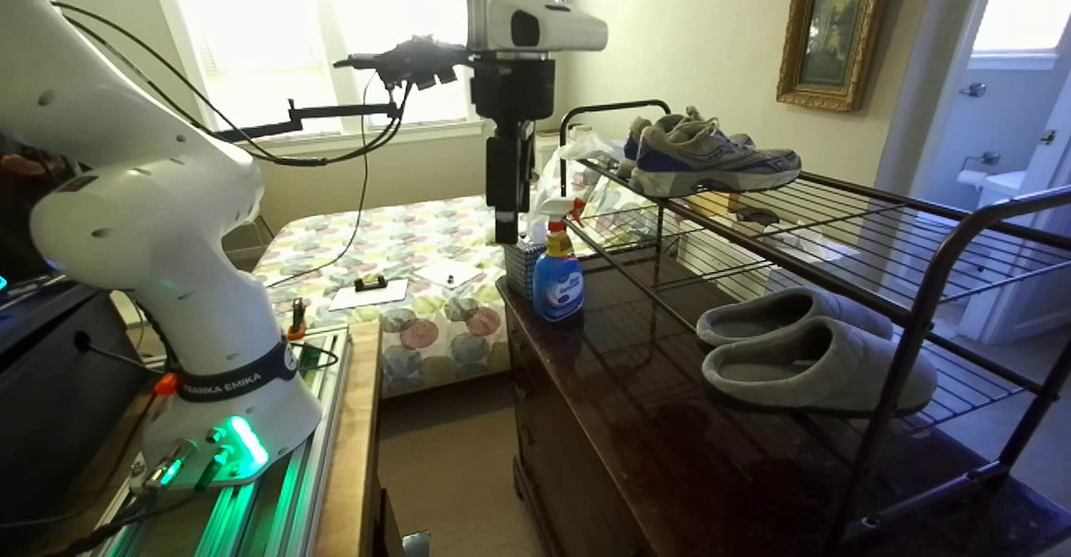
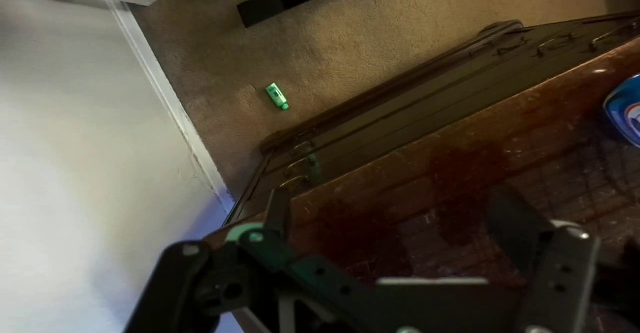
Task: Move the right slipper to the right end of the topmost shelf
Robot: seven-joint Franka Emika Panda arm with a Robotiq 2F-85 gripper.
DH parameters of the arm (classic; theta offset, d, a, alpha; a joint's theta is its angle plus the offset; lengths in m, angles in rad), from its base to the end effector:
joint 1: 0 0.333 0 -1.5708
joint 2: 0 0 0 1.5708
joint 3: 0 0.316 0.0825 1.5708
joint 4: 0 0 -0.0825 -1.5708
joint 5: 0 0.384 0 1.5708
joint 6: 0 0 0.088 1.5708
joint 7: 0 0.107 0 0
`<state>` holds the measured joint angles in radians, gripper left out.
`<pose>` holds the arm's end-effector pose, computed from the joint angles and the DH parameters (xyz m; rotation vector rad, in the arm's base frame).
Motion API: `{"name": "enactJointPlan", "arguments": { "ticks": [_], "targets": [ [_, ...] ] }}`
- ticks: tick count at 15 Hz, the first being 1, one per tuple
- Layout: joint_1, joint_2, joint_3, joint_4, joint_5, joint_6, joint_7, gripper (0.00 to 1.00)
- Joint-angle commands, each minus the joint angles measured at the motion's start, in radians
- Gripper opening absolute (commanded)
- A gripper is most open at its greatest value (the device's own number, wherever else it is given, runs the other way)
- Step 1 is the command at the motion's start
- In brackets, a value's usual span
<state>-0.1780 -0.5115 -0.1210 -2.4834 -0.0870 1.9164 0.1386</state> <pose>0.3662 -0.1211 0.4617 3.0638 -0.6030 -0.0922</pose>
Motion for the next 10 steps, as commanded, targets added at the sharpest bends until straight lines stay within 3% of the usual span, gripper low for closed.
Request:
{"name": "enactJointPlan", "arguments": {
  "ticks": [1,3,7,10],
  "targets": [
    [-0.006,-0.018,0.007,-0.012,-0.007,0.022,-0.003,1.00],
    [0.003,-0.012,0.000,-0.042,-0.020,0.093,-0.051,1.00],
    [0.059,0.064,-0.090,-0.092,0.069,0.240,-0.316,1.00],
    [0.067,0.150,-0.128,-0.088,0.139,0.291,-0.378,1.00]
  ]
}}
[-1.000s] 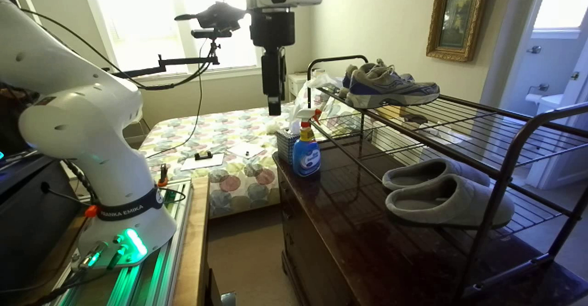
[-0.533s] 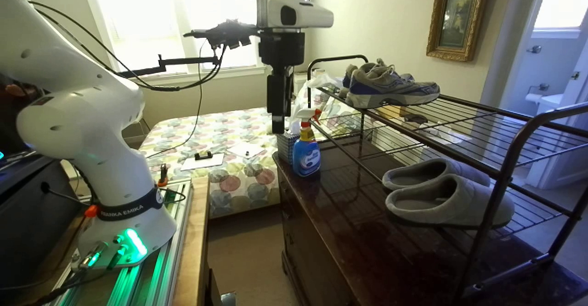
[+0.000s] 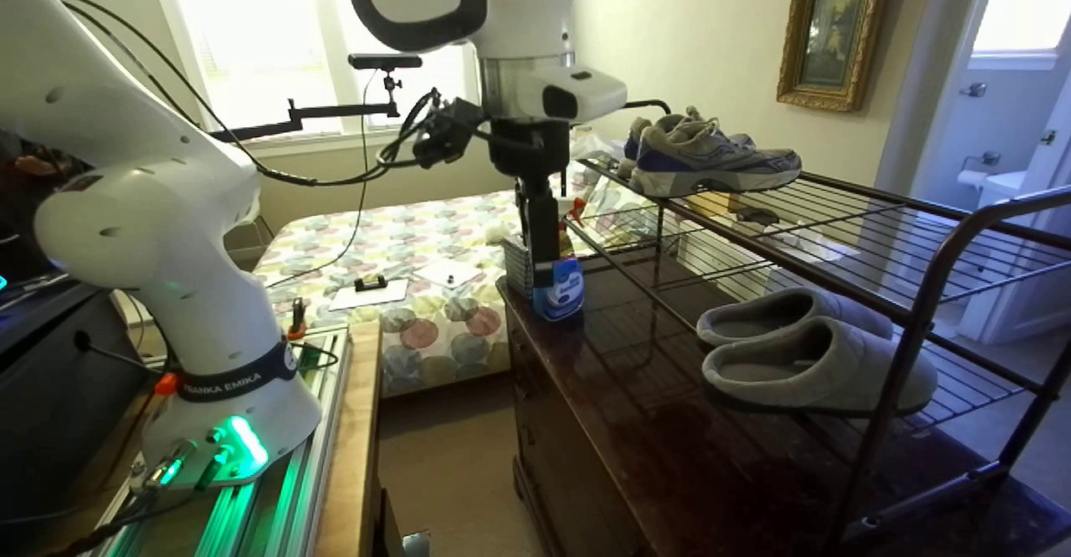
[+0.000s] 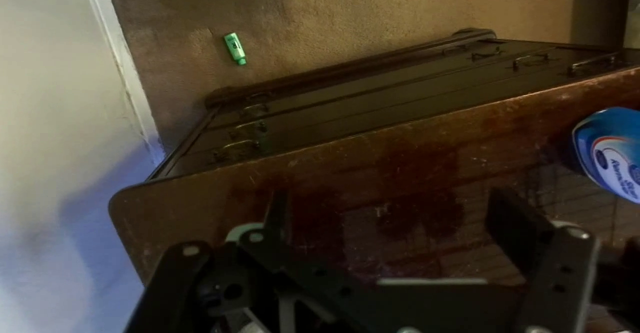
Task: Move the right slipper to the right end of the topmost shelf
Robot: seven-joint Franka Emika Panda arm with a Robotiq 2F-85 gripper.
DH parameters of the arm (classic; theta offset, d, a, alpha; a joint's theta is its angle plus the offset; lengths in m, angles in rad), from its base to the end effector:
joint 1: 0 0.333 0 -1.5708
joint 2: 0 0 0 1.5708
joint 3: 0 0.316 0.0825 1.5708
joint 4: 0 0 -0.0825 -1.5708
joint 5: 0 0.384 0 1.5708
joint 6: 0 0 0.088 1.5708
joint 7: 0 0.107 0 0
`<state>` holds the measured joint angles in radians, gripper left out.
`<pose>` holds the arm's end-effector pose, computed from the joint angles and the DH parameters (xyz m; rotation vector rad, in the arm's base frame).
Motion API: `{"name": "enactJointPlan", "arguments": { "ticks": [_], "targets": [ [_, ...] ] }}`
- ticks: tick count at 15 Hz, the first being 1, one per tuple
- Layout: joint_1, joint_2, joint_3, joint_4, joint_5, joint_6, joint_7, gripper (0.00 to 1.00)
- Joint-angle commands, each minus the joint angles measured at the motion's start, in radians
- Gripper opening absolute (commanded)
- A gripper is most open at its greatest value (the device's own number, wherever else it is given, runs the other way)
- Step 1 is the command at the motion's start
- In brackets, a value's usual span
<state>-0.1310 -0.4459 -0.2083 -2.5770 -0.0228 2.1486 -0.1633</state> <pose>0.3752 -0.1324 0.4103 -3.0675 0.2215 -0.0401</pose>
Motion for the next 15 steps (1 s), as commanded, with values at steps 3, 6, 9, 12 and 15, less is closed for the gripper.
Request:
{"name": "enactJointPlan", "arguments": {
  "ticks": [3,6,9,12,15],
  "targets": [
    [0.025,0.168,-0.039,0.047,0.129,0.049,-0.080,1.00],
    [-0.004,0.121,-0.020,0.006,0.085,0.054,-0.059,1.00],
    [0.004,0.109,-0.026,-0.013,0.118,0.092,-0.071,1.00],
    [0.035,0.170,-0.040,-0.007,0.243,0.195,-0.075,1.00],
    [0.050,0.230,-0.032,-0.003,0.346,0.331,-0.060,1.00]
  ]
}}
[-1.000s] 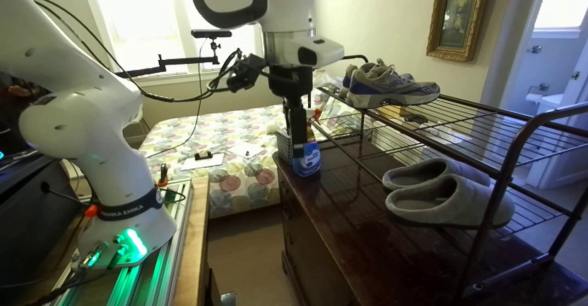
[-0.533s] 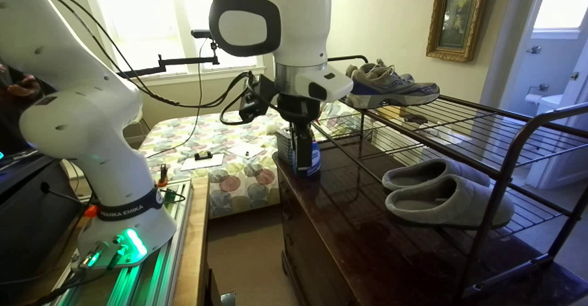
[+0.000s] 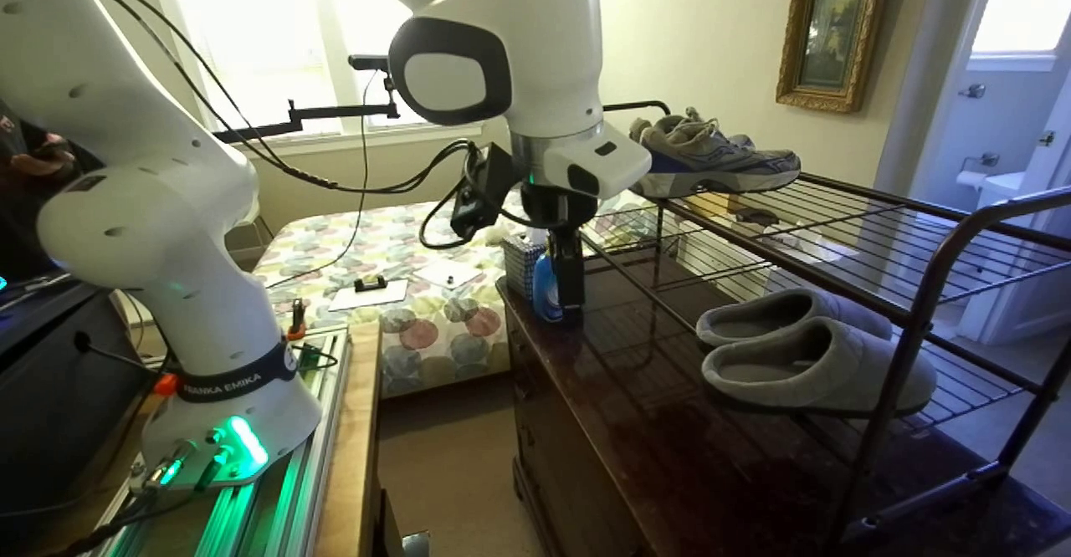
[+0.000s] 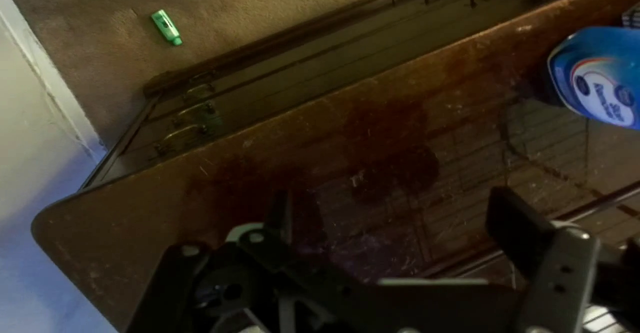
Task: Move the right slipper to the right end of the topmost shelf
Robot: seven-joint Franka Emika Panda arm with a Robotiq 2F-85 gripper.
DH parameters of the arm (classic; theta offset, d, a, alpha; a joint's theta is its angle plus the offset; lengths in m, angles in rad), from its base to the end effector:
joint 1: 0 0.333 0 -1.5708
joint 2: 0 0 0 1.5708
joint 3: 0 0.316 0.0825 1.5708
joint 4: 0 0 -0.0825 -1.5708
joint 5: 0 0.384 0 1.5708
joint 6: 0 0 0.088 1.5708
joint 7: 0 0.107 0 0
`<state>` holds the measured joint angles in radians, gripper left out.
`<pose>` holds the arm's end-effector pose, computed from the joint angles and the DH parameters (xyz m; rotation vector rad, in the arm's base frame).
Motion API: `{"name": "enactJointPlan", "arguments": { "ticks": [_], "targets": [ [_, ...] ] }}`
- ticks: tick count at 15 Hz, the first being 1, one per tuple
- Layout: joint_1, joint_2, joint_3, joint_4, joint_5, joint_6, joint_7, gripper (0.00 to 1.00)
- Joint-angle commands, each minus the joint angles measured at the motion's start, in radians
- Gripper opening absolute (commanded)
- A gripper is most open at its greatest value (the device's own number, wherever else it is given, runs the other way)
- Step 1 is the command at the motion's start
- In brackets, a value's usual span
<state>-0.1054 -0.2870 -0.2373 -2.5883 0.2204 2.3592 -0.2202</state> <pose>0.4022 -0.1381 0.3601 -2.9067 0.3918 -0.1545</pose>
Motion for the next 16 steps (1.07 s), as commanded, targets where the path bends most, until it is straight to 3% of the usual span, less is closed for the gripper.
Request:
{"name": "enactJointPlan", "arguments": {
  "ticks": [1,4,7,10,11,16],
  "targets": [
    [0.025,0.096,0.005,0.012,0.119,0.177,0.014,1.00],
    [0.014,0.196,0.039,0.034,0.073,0.324,0.082,1.00],
    [0.003,0.272,0.055,0.065,0.056,0.381,0.154,1.00],
    [-0.011,0.308,0.052,0.102,0.052,0.347,0.184,1.00],
    [-0.015,0.304,0.051,0.111,0.062,0.309,0.130,1.00],
    [-0.021,0.288,0.058,0.094,0.067,0.345,0.120,1.00]
  ]
}}
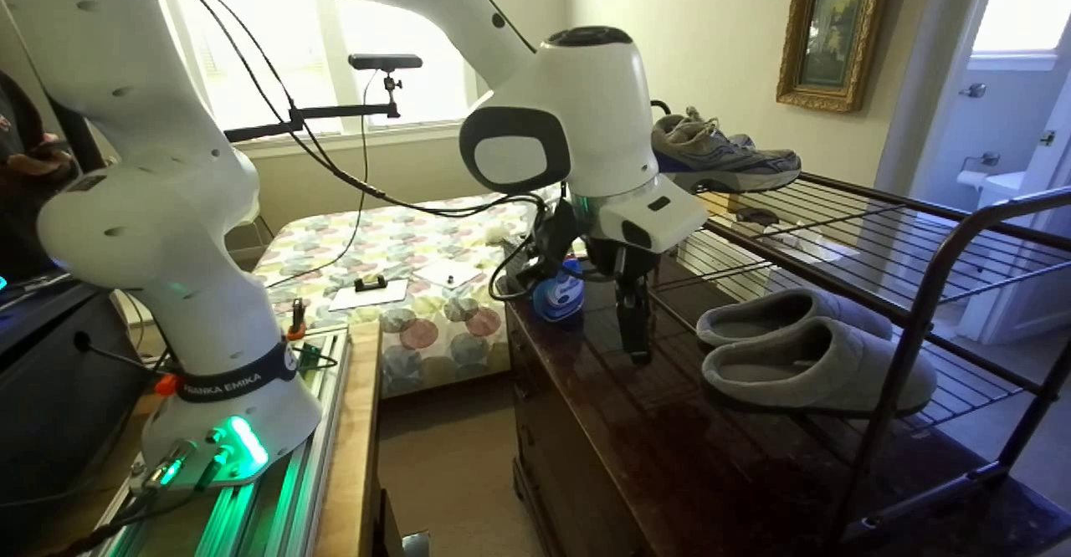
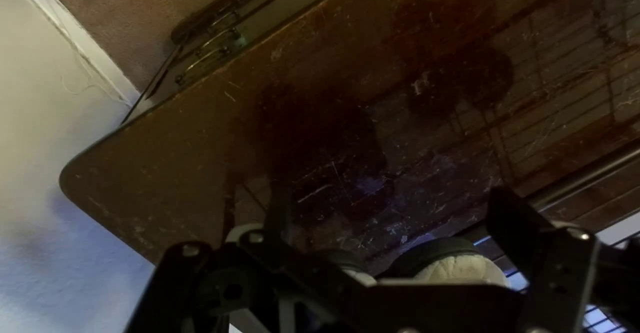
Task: Move the right slipper to the right end of the topmost shelf
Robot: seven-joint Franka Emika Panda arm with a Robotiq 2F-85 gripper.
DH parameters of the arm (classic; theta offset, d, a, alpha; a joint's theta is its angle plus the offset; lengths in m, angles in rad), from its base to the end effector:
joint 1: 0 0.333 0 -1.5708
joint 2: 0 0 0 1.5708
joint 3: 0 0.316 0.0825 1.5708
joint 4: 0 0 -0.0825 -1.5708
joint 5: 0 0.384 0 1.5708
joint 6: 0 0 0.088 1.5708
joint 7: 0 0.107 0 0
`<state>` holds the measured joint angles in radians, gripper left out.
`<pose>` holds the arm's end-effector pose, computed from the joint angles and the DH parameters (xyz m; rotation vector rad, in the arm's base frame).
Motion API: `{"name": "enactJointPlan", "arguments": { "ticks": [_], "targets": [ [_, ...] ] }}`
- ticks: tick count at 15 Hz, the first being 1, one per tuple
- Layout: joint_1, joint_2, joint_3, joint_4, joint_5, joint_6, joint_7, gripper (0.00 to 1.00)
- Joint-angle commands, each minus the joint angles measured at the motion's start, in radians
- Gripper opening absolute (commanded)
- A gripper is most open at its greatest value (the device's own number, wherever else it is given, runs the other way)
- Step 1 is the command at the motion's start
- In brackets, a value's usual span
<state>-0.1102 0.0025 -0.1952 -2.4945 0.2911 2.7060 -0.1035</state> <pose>0.4616 -0.1559 0.3042 -2.9401 0.6781 -0.3535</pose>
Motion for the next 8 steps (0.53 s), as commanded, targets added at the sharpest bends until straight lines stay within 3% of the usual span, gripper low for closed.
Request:
{"name": "enactJointPlan", "arguments": {
  "ticks": [1,3,8],
  "targets": [
    [-0.017,-0.001,0.016,0.001,-0.004,-0.002,0.000,1.00],
    [-0.018,-0.001,0.016,0.001,-0.005,-0.003,-0.003,1.00],
    [0.009,0.050,0.027,-0.005,0.107,0.315,-0.095,1.00]
  ]
}}
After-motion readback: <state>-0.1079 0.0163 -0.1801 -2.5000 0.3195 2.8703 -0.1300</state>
